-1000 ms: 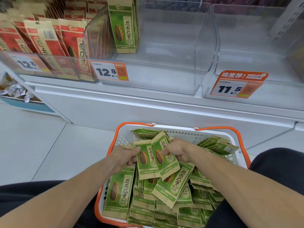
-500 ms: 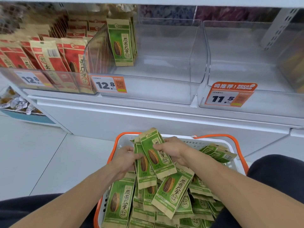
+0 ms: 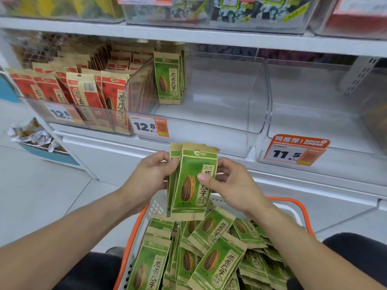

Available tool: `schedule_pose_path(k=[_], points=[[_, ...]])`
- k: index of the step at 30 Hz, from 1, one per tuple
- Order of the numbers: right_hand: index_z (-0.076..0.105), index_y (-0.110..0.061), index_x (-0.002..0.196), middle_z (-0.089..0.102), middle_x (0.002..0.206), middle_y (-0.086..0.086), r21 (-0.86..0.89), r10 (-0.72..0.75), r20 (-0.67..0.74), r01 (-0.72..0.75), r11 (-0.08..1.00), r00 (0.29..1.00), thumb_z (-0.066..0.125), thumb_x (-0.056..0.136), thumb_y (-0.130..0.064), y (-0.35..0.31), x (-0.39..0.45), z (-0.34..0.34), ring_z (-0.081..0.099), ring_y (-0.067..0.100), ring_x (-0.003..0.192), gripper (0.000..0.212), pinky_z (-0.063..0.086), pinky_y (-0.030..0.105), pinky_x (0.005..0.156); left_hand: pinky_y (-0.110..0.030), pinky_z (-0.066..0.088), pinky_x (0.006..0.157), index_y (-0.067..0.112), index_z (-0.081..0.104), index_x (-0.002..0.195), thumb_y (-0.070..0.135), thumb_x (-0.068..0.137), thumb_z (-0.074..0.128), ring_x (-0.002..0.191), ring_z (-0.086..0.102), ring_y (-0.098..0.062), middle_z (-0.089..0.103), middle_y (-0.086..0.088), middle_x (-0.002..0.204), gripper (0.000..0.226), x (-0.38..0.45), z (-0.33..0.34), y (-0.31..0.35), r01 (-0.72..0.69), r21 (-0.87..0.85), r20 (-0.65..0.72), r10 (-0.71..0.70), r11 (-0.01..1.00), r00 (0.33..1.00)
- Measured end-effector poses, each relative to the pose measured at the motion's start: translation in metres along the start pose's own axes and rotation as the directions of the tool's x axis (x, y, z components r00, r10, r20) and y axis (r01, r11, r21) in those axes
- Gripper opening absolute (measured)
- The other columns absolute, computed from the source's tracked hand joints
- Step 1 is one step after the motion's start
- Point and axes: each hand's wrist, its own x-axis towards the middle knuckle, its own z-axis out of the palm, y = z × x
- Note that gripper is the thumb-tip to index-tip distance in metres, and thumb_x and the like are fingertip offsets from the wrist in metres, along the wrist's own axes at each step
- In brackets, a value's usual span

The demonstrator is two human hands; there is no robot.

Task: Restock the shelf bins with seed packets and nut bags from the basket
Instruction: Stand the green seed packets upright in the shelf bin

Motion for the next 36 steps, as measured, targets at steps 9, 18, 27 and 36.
schedule_pose_path(k=[9, 18, 27, 36], points=[[0.058, -0.023, 0.12, 0.072, 0.114, -0.004, 0.132, -0.223, -0.123, 0.239, 0.962, 0.967, 0.085, 0.068, -0.049, -0.008, 0.003, 0.005, 0.069, 0.018, 0.106, 0.064, 0.057, 0.039, 0.086, -0.031, 0.053, 0.091, 0.018, 0.053, 0.124, 0.062, 0.087, 0.049, 0.106, 0.065, -0.007, 0.068, 0.006, 0.112, 0.058, -0.001, -0.012, 0.038, -0.256, 0.247, 0.371, 0.153, 0.934, 0.916], [0.043, -0.036, 0.133, 0.067, 0.124, -0.007, 0.005, -0.323, 0.066, 0.323, 0.946, 0.944, 0.078, 0.07, -0.064, -0.043, 0.006, 0.013, 0.063, 0.019, 0.118, 0.077, 0.052, 0.054, 0.095, -0.033, 0.055, 0.083, 0.021, 0.04, 0.119, 0.049, 0.093, 0.045, 0.097, 0.069, -0.008, 0.07, 0.006, 0.108, 0.039, 0.004, -0.025, 0.043, -0.46, 0.204, 0.227, 0.416, 0.864, 0.881], [0.047, -0.043, 0.106, 0.063, 0.104, -0.034, -0.427, -0.666, -0.07, 0.581, 0.693, 0.743, 0.082, 0.065, -0.051, -0.097, 0.033, 0.02, 0.063, -0.011, 0.099, 0.055, 0.05, 0.011, 0.082, -0.033, 0.055, 0.09, 0.02, 0.045, 0.126, 0.048, 0.092, 0.056, 0.11, 0.063, -0.011, 0.061, 0.003, 0.119, 0.046, 0.022, -0.051, 0.066, -0.618, 0.183, 0.114, 0.608, 0.764, 0.786], [0.046, -0.031, 0.111, 0.044, 0.101, -0.026, -0.693, -0.686, -0.013, 0.488, 0.53, 0.727, 0.085, 0.078, -0.026, -0.134, 0.127, 0.017, 0.044, -0.002, 0.095, 0.051, 0.032, 0.001, 0.082, -0.026, 0.037, 0.101, 0.019, 0.046, 0.132, 0.035, 0.089, 0.069, 0.124, 0.046, -0.014, 0.047, 0.004, 0.13, 0.052, 0.064, -0.099, 0.06, -0.361, 0.718, -0.072, 0.579, 0.596, 0.812]])
